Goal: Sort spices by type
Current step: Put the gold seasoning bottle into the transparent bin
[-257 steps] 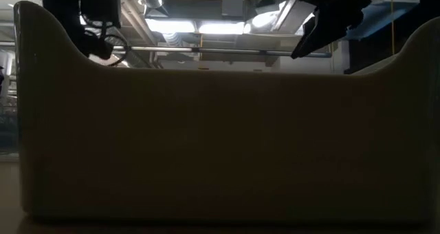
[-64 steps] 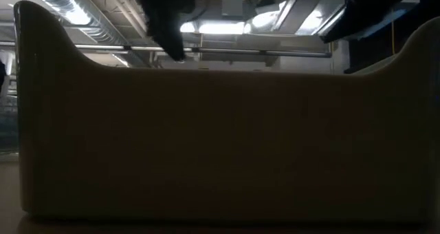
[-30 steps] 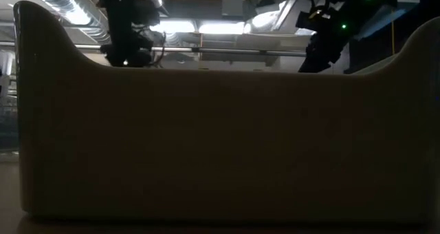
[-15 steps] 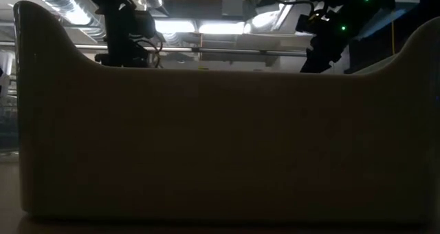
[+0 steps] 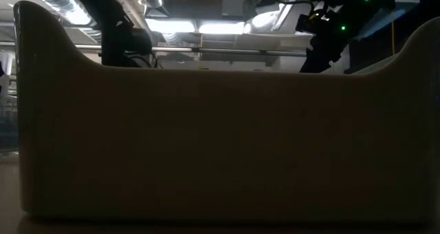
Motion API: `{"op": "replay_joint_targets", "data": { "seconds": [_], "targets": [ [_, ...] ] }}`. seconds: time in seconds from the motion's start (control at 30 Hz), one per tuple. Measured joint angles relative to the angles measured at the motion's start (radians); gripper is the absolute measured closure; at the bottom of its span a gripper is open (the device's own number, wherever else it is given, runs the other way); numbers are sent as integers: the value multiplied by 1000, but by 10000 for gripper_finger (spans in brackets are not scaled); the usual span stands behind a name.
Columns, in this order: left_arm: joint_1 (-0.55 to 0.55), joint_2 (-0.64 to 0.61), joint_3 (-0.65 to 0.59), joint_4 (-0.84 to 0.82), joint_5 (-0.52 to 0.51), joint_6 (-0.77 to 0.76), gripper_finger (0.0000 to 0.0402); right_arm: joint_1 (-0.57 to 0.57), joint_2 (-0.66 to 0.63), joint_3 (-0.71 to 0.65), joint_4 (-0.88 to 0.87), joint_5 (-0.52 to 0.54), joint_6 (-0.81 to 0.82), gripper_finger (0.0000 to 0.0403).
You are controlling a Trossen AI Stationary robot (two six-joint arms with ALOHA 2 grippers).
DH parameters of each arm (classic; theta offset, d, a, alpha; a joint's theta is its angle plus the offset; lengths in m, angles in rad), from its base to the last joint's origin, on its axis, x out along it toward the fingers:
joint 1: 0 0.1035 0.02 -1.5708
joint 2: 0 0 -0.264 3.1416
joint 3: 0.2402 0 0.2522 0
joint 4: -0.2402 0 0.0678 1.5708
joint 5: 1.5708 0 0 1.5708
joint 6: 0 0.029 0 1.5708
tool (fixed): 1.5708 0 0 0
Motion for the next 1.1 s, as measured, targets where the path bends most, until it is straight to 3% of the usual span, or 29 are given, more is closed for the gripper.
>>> {"op": "replay_joint_targets", "data": {
  "seconds": [0.57,0.83,1.1],
  "targets": [
    [9,109,1,43,70,66,81,0,0,0,0,1,-4,56],
    [-18,109,1,33,89,89,139,0,0,0,1,2,-11,56],
    [-110,81,25,-9,88,76,139,0,0,0,0,1,-11,56]
  ]
}}
